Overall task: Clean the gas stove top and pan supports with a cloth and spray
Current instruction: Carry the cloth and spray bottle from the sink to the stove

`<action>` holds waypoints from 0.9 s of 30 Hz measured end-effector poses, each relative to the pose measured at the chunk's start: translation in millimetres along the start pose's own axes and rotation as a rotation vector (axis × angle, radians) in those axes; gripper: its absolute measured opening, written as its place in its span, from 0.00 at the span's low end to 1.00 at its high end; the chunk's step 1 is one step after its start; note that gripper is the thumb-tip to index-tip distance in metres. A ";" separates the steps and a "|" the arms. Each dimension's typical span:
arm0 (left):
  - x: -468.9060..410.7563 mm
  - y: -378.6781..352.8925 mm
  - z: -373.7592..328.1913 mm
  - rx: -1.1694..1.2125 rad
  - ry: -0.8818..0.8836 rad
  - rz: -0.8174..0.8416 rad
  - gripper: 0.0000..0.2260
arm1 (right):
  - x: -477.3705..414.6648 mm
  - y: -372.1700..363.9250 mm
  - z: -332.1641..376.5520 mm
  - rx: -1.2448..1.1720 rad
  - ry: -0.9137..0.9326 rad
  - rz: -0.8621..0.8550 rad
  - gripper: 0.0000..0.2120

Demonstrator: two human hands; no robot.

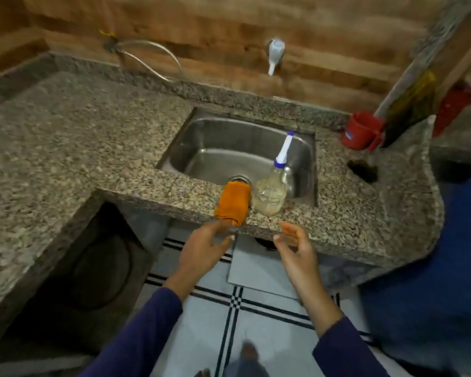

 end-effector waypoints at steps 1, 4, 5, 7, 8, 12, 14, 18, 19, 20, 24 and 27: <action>-20.1 -4.8 2.3 0.012 0.012 0.000 0.15 | -13.9 6.7 -3.5 0.019 -0.008 -0.024 0.13; -67.2 -12.5 5.6 -0.100 0.097 -0.067 0.14 | -54.8 18.8 -7.8 0.078 -0.048 -0.044 0.16; -91.5 -16.7 6.6 -0.140 0.122 -0.116 0.14 | -79.6 22.7 -11.3 0.093 -0.066 -0.034 0.17; -112.9 -19.9 6.1 -0.226 0.136 -0.172 0.13 | -104.4 20.0 -9.6 0.121 -0.043 -0.004 0.22; -124.0 -22.0 7.5 -0.273 0.149 -0.164 0.14 | -118.3 17.6 -9.8 0.140 -0.029 0.026 0.25; -163.1 -34.1 18.5 -0.488 0.293 -0.019 0.21 | -168.6 5.2 -15.8 0.218 0.004 0.117 0.30; -173.3 -38.9 25.8 -0.578 0.342 0.037 0.24 | -182.3 -2.6 -21.2 0.203 0.018 0.135 0.24; -184.8 -42.7 32.1 -0.639 0.338 0.024 0.21 | -198.5 -5.4 -28.8 0.163 0.096 0.116 0.16; -186.2 -39.9 32.7 -0.616 0.333 0.010 0.19 | -201.4 -3.8 -30.4 0.161 0.119 0.121 0.15; -187.7 -34.0 34.8 -0.561 0.335 -0.013 0.16 | -206.3 -4.3 -29.7 0.154 0.131 0.148 0.13; -184.5 1.9 47.9 -0.220 0.304 -0.132 0.07 | -222.9 -14.0 -18.4 0.076 0.121 0.244 0.15; -174.4 42.3 67.2 0.035 0.347 -0.183 0.04 | -241.3 -46.3 4.2 0.037 0.155 0.359 0.20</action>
Point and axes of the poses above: each hand's wrist, its own x-axis away from the middle knuckle, its own y-axis out of the back of the hand, z = x × y, the point moved 3 cm from there along -x, towards the middle knuckle, and after that the axes turned 11 degrees about z, right-handed, at the moved point
